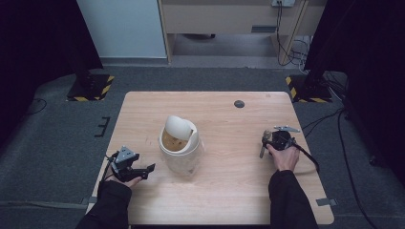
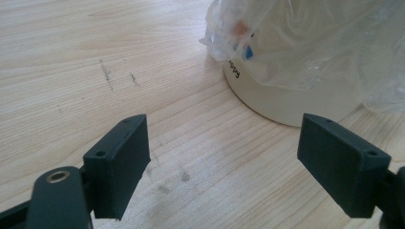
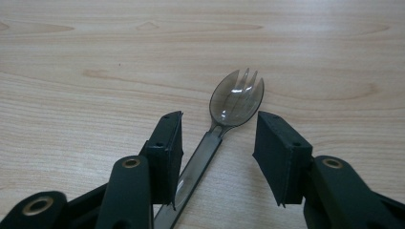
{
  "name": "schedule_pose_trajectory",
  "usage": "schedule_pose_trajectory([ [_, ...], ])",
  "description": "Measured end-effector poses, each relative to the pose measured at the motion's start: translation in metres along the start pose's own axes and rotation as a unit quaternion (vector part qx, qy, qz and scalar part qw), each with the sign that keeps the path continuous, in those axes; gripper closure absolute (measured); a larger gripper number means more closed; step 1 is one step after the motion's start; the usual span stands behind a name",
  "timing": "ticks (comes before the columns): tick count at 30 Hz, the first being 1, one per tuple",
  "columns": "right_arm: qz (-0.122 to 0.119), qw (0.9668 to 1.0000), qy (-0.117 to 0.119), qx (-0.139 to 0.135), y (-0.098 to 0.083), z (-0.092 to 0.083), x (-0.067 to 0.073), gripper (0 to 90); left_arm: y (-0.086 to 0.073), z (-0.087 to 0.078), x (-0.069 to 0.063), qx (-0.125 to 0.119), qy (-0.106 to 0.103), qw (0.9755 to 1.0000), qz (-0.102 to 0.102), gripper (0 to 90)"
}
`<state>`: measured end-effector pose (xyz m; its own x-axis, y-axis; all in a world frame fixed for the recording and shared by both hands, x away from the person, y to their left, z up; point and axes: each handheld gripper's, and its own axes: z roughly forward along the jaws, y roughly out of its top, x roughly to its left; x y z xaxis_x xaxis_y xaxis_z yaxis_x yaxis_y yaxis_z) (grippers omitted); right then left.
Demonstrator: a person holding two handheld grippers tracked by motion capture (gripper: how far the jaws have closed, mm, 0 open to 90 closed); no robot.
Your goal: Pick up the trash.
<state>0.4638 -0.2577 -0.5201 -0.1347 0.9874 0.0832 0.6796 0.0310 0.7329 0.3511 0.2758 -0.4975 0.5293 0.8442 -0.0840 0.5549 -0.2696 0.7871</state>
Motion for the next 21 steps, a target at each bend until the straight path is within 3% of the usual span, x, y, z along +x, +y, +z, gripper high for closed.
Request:
schedule_pose_trajectory([
  [4, -0.002, 0.9999, -0.004, 0.011, -0.002, 0.006, 0.003, 53.1, 0.000, 0.000, -0.001, 0.000, -0.002, 1.0000, 0.001, 17.8],
  [11, -0.009, 0.9998, -0.017, -0.002, -0.006, 0.013, 0.007, 56.9, 0.001, 0.000, -0.001, -0.002, -0.004, 1.0000, 0.003, 18.1],
  [13, -0.016, 0.9996, -0.021, -0.003, -0.006, 0.013, 0.008, 61.6, 0.001, 0.000, -0.001, -0.002, -0.003, 1.0000, 0.003, 18.2],
  [14, -0.027, 0.9992, -0.028, -0.007, -0.008, 0.012, 0.007, 68.6, 0.001, 0.000, -0.001, -0.001, -0.004, 1.0000, 0.003, 18.2],
  [18, -0.030, 0.9991, -0.022, -0.022, -0.012, 0.012, 0.005, 79.6, 0.001, 0.000, -0.001, -0.002, -0.003, 1.0000, 0.004, 18.3],
  [21, -0.032, 0.9991, -0.019, -0.022, -0.012, 0.012, 0.005, 80.0, 0.001, 0.000, -0.001, -0.002, -0.003, 1.0000, 0.004, 18.3],
])
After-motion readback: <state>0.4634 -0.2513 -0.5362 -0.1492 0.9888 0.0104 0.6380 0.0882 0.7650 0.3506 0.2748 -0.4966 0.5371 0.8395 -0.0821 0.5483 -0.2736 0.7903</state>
